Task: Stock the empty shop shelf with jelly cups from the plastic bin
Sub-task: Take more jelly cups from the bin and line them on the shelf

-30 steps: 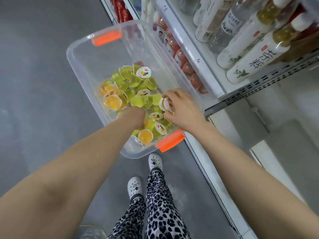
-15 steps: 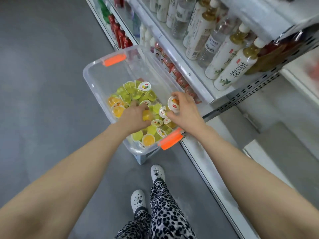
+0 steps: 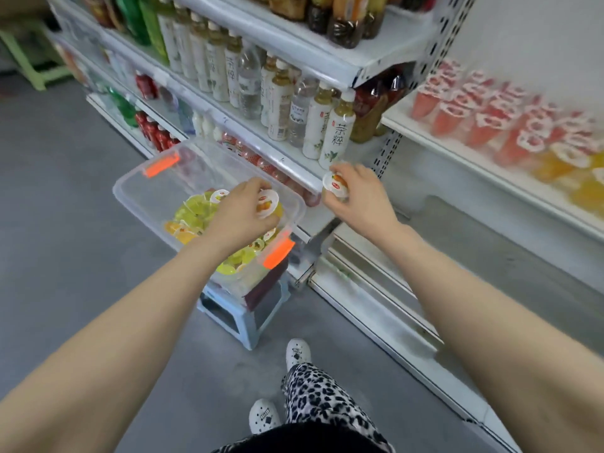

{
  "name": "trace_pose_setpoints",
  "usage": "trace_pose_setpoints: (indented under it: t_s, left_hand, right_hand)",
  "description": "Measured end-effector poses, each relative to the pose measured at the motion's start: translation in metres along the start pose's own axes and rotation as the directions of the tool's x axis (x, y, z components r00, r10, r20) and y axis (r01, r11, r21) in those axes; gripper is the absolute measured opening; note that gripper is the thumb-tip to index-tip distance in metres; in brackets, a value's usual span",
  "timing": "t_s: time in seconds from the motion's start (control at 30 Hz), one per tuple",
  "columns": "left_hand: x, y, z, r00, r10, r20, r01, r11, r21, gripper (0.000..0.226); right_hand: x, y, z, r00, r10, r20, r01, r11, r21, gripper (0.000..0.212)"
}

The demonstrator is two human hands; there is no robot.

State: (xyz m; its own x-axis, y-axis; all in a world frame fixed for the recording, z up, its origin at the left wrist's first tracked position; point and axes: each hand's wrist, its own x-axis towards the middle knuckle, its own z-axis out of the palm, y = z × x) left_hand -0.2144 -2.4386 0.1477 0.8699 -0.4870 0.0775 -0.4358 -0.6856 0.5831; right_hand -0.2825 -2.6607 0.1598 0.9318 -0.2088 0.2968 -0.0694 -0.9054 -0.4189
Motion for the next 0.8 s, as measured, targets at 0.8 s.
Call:
trace_pose_setpoints:
  t_s: [0.8]
  left_hand:
    - [0.028, 0.392, 0.120, 0.725, 0.683, 0.089, -0.682, 0.730, -0.054, 0.054]
  right_hand:
    - [-0.176, 0.226, -0.327, 0.845, 0.266, -0.465, -0.388, 0.902, -0.190, 0.037]
